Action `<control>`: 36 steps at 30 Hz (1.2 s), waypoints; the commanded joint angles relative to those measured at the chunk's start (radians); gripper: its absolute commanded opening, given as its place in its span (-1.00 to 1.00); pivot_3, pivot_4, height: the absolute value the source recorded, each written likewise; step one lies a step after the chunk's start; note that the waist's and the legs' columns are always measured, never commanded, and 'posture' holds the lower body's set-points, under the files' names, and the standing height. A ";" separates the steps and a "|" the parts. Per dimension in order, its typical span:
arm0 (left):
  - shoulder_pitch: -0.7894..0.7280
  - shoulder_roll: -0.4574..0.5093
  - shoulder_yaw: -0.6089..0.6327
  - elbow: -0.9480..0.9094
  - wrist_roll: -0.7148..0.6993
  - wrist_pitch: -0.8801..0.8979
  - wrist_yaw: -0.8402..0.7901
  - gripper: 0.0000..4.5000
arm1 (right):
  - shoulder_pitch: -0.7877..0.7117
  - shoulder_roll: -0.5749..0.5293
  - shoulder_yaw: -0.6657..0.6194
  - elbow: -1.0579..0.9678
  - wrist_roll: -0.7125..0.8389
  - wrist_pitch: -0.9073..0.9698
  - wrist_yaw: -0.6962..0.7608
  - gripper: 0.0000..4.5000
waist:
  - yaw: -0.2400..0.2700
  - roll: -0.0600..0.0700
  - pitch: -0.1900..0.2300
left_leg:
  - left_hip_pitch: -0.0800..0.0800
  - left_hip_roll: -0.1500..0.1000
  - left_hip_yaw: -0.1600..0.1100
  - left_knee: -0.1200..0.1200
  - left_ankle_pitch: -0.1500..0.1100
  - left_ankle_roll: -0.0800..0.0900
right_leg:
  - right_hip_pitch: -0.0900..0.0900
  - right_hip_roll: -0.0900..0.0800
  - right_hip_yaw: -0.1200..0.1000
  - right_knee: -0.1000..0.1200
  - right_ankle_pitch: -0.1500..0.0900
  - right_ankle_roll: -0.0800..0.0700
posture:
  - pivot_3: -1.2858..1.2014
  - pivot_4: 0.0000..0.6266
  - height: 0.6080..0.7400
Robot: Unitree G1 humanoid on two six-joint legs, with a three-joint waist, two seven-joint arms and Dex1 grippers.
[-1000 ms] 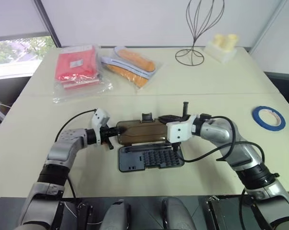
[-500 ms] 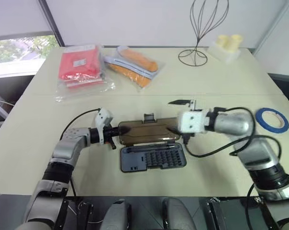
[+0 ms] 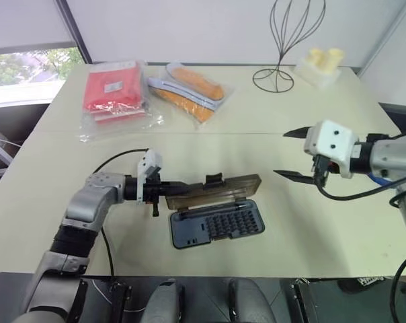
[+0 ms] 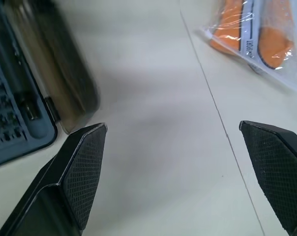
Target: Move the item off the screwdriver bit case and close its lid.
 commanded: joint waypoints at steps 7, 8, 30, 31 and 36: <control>-0.028 0.047 -0.104 -0.056 0.009 -0.002 -0.121 -1.00 | 0.041 -0.018 -0.017 -0.032 0.037 0.006 -0.045 0.99 | 0.001 0.000 0.000 | -0.001 0.000 0.000 0.000 0.000 0.001 | 0.000 0.000 0.000 -0.001 0.000 0.000 | 0.03 -0.52 1.00; -0.032 0.040 -0.115 -0.047 0.020 -0.014 -0.121 -1.00 | 0.042 -0.016 -0.013 -0.036 0.038 0.007 -0.049 0.99 | 0.001 0.000 0.000 | -0.001 0.000 0.000 0.000 0.000 0.001 | 0.000 0.000 0.000 -0.001 0.000 0.000 | 0.03 -0.52 1.00; -0.063 -0.042 -0.257 0.143 0.166 -0.169 -0.124 -1.00 | 0.184 0.059 0.000 -0.189 0.350 0.220 -0.040 0.99 | 0.003 0.004 -0.003 | 0.008 0.000 0.000 0.000 -0.002 0.003 | 0.010 0.000 -0.001 -0.003 0.000 0.000 | 0.03 -0.52 1.00; -0.073 -0.049 -0.244 0.140 0.154 -0.157 -0.119 -1.00 | 0.189 0.056 -0.009 -0.205 0.385 0.240 -0.031 0.99 | 0.005 0.004 -0.003 | 0.008 0.000 -0.001 0.000 -0.002 0.003 | 0.010 0.000 -0.001 -0.003 0.000 0.000 | 0.03 -0.52 1.00; -0.126 -0.093 -0.144 0.113 0.063 -0.059 -0.071 -1.00 | 0.222 0.039 -0.048 -0.288 0.549 0.322 -0.009 0.61 | 0.005 0.002 -0.001 | 0.007 0.000 -0.002 0.001 -0.002 0.003 | 0.010 -0.001 -0.001 -0.003 0.000 0.000 | 0.03 -0.52 1.00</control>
